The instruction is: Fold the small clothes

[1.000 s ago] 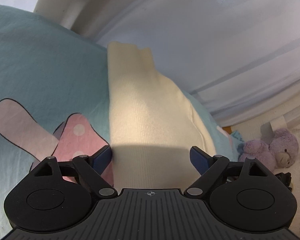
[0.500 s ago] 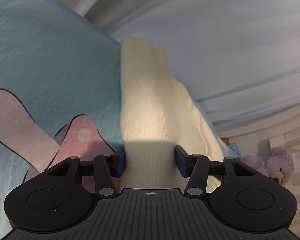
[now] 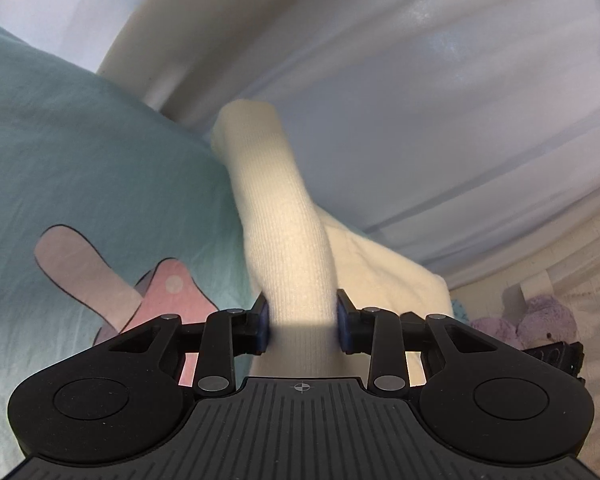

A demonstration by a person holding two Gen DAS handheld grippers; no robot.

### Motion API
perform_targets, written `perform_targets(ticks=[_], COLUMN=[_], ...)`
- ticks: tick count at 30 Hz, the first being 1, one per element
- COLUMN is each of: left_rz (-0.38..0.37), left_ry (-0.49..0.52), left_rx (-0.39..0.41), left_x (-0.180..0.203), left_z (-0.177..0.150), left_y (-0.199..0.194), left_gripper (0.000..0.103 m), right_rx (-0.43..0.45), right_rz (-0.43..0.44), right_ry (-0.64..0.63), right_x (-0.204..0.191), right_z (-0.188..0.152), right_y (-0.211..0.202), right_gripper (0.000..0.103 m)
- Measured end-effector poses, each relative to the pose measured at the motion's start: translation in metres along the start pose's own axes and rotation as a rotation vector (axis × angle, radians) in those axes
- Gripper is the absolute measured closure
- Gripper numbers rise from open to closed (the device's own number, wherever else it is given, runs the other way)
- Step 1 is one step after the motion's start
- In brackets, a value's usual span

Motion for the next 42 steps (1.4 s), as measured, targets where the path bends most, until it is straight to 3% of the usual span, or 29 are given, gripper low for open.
perform_targets(ticks=[4,9,11,13,15,19,24,28,30,32,35,36,39,42], left_rz=[0.078,0.222,0.293,0.349,0.337,0.268,0.172,0.104,0.071,0.045,0.042,0.044,0.062,0.048], left_ry=[0.034,0.024,-0.015,-0.031,-0.037,-0.098,-0.192,-0.253,-0.276,-0.295,-0.333,-0.341,-0.374,-0.390], left_rx=[0.067,0.113,0.109,0.122,0.156,0.204,0.156,0.106,0.098,0.100,0.072,0.070,0.089,0.136], left_x=[-0.004,-0.032,-0.049,-0.061,-0.061,-0.060,-0.060,-0.062,-0.059,-0.059,-0.061,-0.063,-0.072,-0.073], left_z=[-0.004,-0.026,-0.035,-0.045,-0.055,-0.082,-0.118,-0.135,-0.139,-0.141,-0.148,-0.150,-0.151,-0.147], left_y=[-0.052,-0.097,-0.104,-0.113,-0.127,-0.156,-0.164,-0.158,-0.154,-0.149,-0.139,-0.137,-0.135,-0.140], left_gripper=[0.068,0.067,0.066,0.066,0.068,0.066,0.066,0.065,0.064,0.056,0.056,0.056,0.056,0.056], right_rx=[-0.037,-0.143,-0.184,-0.189,-0.161,-0.126,-0.169,-0.219,-0.248,-0.234,-0.210,-0.204,-0.202,-0.182], right_rz=[0.062,0.126,0.108,0.030,-0.034,-0.041,0.019,0.094,0.147,0.189,0.147,0.140,0.150,0.147], right_ry=[-0.069,-0.105,-0.127,-0.162,-0.154,-0.022,0.085,0.158,0.208,0.227,0.208,0.210,0.208,0.180], right_x=[-0.039,-0.072,-0.078,-0.078,-0.069,-0.039,-0.018,-0.020,-0.024,-0.029,-0.040,-0.040,-0.045,-0.050], right_z=[-0.016,-0.054,-0.070,-0.082,-0.084,-0.096,-0.136,-0.158,-0.159,-0.156,-0.154,-0.154,-0.151,-0.148], right_y=[0.011,0.039,0.050,0.054,0.045,0.006,-0.032,-0.029,-0.022,-0.019,-0.010,-0.009,0.000,0.003], right_gripper=[0.076,0.076,0.075,0.067,0.059,0.056,0.049,0.036,0.036,0.033,0.033,0.035,0.060,0.072])
Point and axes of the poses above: each gripper's, at about its wrist camera, not at the fingertips, and y roughly the way its jaws point, x to its right, z to its top, the point moved 5 cm from there along y, roughly the way its jaws point, and after that the axes turned 9 degrees about -z, right-handed, at the moved point
